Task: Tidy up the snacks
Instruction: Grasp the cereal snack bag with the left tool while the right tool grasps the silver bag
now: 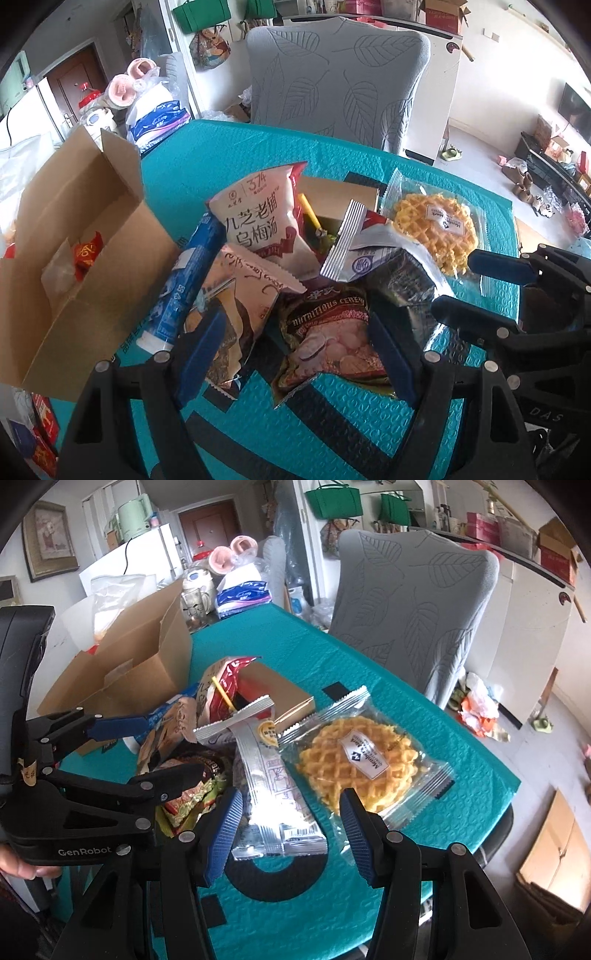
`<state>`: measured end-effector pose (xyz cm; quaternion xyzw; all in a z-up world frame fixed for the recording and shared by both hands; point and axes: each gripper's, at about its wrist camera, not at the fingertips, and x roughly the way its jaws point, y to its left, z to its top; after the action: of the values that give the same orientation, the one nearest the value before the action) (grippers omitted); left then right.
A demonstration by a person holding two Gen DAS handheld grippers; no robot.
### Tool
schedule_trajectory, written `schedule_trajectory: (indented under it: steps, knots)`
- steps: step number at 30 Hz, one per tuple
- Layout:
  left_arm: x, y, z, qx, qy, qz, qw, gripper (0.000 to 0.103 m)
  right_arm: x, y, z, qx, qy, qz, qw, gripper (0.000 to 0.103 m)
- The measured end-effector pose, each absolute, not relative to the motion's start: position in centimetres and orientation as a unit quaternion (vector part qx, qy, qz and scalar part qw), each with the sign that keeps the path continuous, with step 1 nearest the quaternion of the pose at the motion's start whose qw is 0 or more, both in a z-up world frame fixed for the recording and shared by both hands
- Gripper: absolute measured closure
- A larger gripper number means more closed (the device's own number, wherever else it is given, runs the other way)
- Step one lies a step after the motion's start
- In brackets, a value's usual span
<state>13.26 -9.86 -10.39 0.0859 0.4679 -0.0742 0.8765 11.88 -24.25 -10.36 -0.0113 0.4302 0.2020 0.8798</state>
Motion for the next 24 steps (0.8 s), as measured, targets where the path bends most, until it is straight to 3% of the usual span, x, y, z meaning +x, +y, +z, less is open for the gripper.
schedule_trajectory:
  steps: [12, 13, 14, 24]
  knots:
    - [12.7, -8.0, -11.8, 0.053, 0.484, -0.082, 0.87, 0.023, 12.7, -23.3, -12.1, -0.007, 0.446, 0.24, 0.862, 0.046]
    - [12.6, -8.0, -11.9, 0.051, 0.487, -0.089, 0.867, 0.023, 12.5, -23.3, -12.1, -0.016, 0.441, 0.236, 0.866, 0.056]
    - [12.6, -8.1, -12.0, 0.051, 0.488, -0.093, 0.866, 0.023, 12.3, -23.2, -12.2, -0.022, 0.439, 0.235, 0.867, 0.057]
    - [11.6, -10.0, -12.4, 0.104, 0.47, -0.084, 0.873, 0.023, 10.4, -24.7, -11.5, -0.025, 0.43, 0.231, 0.872, 0.063]
